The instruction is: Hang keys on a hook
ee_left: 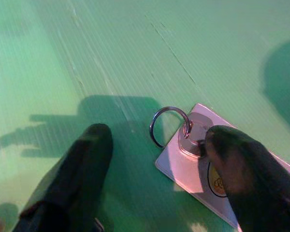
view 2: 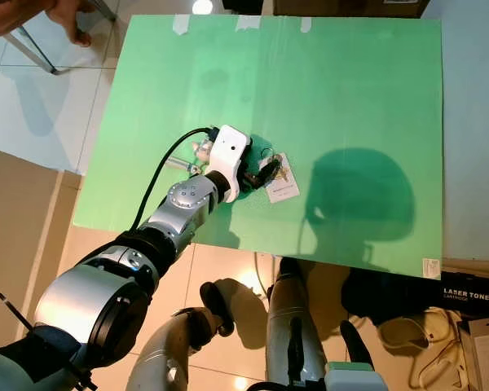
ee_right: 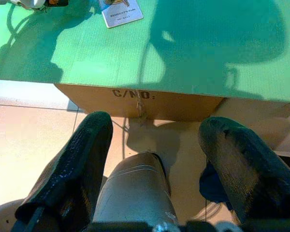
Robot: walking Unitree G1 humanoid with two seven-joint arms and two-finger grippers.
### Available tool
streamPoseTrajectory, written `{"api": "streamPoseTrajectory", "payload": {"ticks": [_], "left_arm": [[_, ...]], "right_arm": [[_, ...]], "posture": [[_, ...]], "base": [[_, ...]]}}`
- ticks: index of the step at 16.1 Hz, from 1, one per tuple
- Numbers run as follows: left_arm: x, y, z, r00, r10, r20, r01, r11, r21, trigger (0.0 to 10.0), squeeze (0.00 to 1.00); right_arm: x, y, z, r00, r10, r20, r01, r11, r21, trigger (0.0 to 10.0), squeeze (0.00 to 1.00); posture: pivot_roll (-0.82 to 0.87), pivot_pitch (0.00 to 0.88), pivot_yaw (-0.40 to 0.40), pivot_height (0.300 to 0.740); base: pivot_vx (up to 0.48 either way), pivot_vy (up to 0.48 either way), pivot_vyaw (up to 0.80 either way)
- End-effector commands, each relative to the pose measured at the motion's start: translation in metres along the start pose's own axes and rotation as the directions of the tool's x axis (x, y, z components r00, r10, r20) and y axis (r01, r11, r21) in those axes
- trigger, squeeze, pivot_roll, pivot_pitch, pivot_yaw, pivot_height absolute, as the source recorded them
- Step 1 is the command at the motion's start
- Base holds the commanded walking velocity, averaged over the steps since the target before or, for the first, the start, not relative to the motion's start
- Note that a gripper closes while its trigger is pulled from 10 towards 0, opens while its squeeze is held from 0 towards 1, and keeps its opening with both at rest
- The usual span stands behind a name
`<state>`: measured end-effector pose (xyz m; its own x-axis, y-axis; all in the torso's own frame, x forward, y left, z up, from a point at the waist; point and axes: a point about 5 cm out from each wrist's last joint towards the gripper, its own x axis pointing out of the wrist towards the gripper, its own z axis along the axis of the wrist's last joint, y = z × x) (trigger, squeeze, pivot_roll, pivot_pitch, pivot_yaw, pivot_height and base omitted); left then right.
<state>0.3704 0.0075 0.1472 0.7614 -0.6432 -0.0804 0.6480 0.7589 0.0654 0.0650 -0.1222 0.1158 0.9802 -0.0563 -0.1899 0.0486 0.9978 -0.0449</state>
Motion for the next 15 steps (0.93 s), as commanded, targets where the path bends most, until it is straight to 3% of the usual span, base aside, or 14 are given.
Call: {"api": "streamPoseTrajectory", "payload": {"ticks": [1, 6, 11, 15], "left_arm": [[-0.001, -0.016, -0.020, 0.998, -0.040, -0.057, 0.037, 0.998, -0.052, 0.0, 0.00], [-0.001, -0.021, -0.018, 0.995, -0.094, -0.037, 0.093, 0.995, -0.036, 0.0, 0.00], [-0.015, -0.025, -0.041, 0.976, -0.208, -0.065, 0.205, 0.978, -0.049, 0.0, 0.00], [-0.025, -0.014, -0.048, 0.970, -0.240, -0.047, 0.237, 0.970, -0.054, 0.0, 0.00]], "right_arm": [[-0.008, 0.017, -0.012, 0.995, 0.057, -0.076, -0.054, 0.998, 0.036, 10.0, 0.00], [-0.006, 0.020, -0.011, 0.996, 0.055, -0.072, -0.052, 0.998, 0.040, 10.0, 0.00], [-0.005, 0.022, -0.010, 0.996, 0.050, -0.071, -0.047, 0.998, 0.042, 10.0, 0.00], [-0.003, 0.022, -0.010, 0.997, 0.043, -0.068, -0.040, 0.998, 0.045, 10.0, 0.00]], "posture": [[-0.67, 0.502, 0.218, 0.740], [-0.67, 0.502, 0.223, 0.740], [-0.66, 0.506, 0.236, 0.740], [-0.64, 0.502, 0.247, 0.740]], "base": [[0.000, 0.000, 0.00], [0.000, 0.000, 0.00], [0.000, 0.000, 0.00], [0.000, 0.000, 0.00]]}}
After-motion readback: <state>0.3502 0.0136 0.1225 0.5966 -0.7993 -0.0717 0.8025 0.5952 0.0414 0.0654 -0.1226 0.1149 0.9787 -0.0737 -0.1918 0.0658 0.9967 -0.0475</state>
